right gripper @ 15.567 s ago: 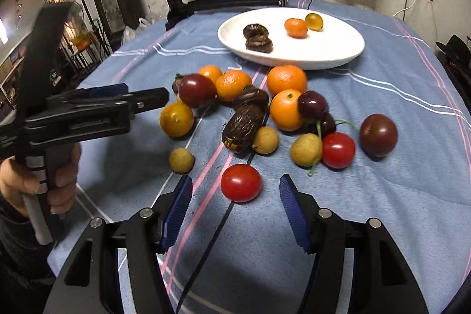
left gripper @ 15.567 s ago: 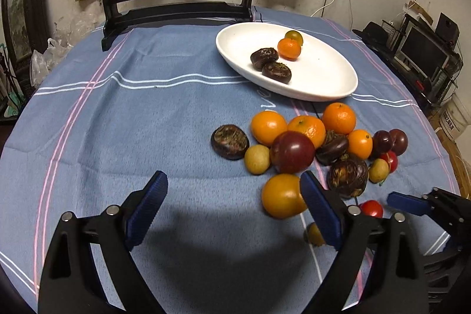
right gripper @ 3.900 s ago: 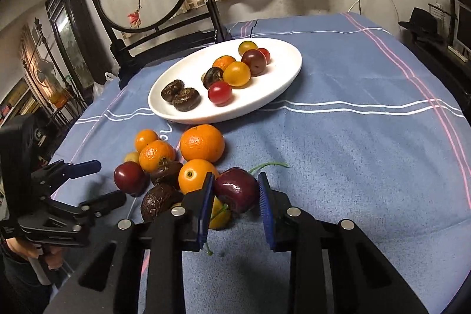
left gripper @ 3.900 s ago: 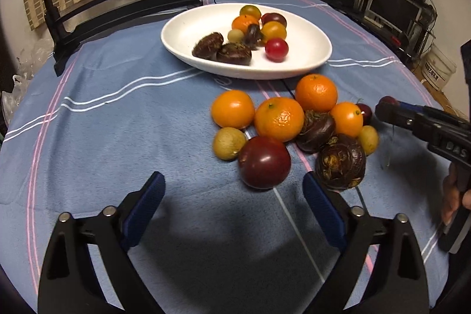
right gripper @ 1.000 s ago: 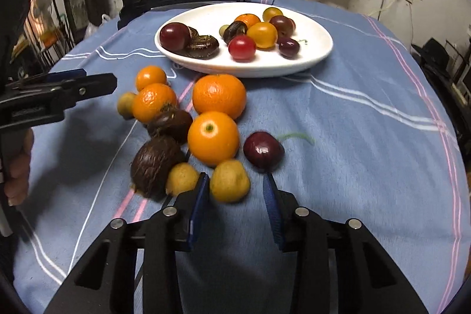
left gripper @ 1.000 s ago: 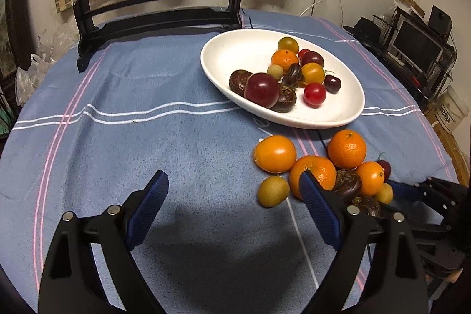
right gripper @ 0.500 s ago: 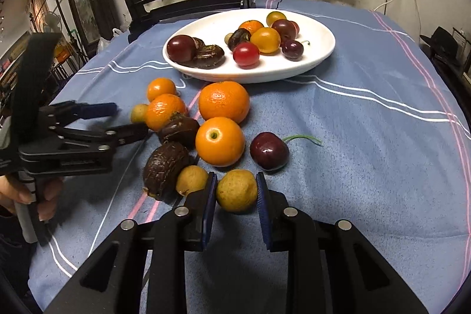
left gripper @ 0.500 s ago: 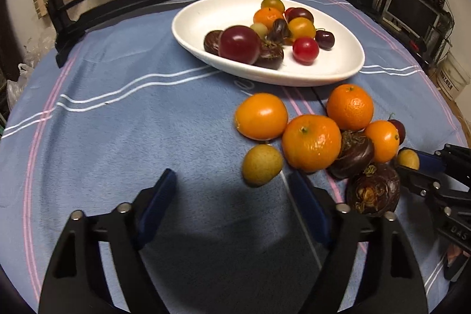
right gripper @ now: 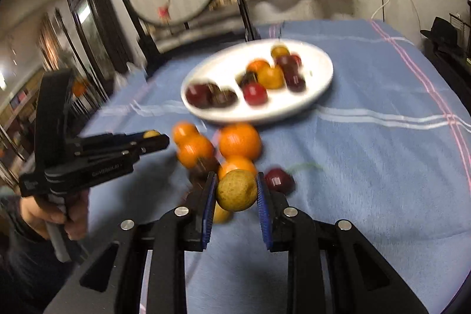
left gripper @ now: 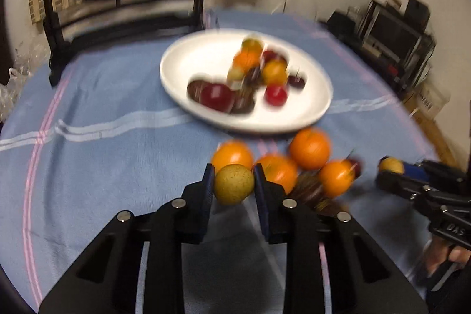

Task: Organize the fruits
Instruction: 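Grasp a small yellow fruit with the left gripper while the right gripper grasps another, then carry both yellow fruits onto the white plate and open both grippers, then grasp a tangerine with the left gripper while the right gripper grasps a yellow fruit, then lower both held fruits onto the white plate and open both grippers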

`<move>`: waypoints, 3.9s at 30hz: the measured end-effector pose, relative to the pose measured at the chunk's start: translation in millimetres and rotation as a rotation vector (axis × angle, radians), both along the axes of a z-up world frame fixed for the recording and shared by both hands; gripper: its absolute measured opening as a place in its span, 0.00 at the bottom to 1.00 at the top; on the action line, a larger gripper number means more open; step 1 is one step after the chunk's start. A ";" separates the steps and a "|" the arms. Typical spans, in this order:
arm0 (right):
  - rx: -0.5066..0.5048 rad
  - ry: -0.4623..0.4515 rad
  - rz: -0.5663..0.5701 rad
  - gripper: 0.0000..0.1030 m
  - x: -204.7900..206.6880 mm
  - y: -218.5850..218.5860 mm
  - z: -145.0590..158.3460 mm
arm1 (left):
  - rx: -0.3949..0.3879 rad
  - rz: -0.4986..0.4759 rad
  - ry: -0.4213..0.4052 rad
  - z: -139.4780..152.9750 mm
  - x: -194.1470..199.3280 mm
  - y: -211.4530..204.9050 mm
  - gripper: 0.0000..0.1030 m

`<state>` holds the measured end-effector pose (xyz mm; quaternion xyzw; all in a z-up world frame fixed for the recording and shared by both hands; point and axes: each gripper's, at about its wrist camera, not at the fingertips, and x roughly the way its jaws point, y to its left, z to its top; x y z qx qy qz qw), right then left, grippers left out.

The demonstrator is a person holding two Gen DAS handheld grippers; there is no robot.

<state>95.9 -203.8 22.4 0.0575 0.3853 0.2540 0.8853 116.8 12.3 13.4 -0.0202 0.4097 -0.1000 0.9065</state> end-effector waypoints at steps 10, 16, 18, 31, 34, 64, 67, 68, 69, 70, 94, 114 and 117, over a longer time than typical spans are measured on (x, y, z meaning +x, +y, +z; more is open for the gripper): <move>-0.065 -0.080 -0.060 0.26 62.3 19.4 21.1 | -0.069 0.029 0.001 19.3 69.9 -29.9 0.25; -0.096 -0.014 -0.068 0.26 98.0 27.9 -12.4 | -0.036 0.036 0.038 -4.3 98.2 -42.7 0.25; -0.072 0.000 -0.066 0.27 103.7 25.4 -18.1 | -0.028 0.046 0.042 -9.2 104.6 -43.5 0.27; -0.060 -0.045 -0.091 0.53 72.5 8.6 -9.3 | -0.074 0.028 -0.008 3.1 78.2 -33.5 0.67; -0.069 -0.042 -0.086 0.53 61.2 6.8 -12.7 | -0.051 0.051 -0.034 7.6 61.7 -29.2 0.73; -0.331 0.033 0.109 0.53 -11.6 59.0 -51.9 | -0.031 0.065 0.036 -22.6 -6.8 21.5 0.73; -0.353 0.020 0.132 0.29 -9.8 69.5 -50.8 | -0.033 0.066 0.039 -22.9 -5.9 22.7 0.73; -0.358 0.018 0.132 0.26 -9.6 70.4 -50.6 | -0.039 0.067 0.043 -23.4 -5.4 23.6 0.73; -0.351 0.018 0.131 0.26 -9.9 69.4 -50.6 | -0.041 0.069 0.045 -24.1 -4.7 24.6 0.73; -0.338 0.020 0.127 0.26 -11.4 67.5 -51.0 | -0.041 0.073 0.048 -24.9 -4.1 25.7 0.73; -0.161 0.043 0.050 0.26 -9.4 28.5 -37.9 | 0.084 -0.058 0.049 -50.1 43.2 -10.1 0.33; -0.167 -0.107 -0.052 0.26 79.1 36.3 3.2 | -0.059 -0.038 0.015 8.2 84.1 -46.3 0.33; -0.156 -0.077 -0.060 0.26 91.8 34.4 -8.1 | -0.059 -0.019 0.036 -1.4 95.6 -47.4 0.33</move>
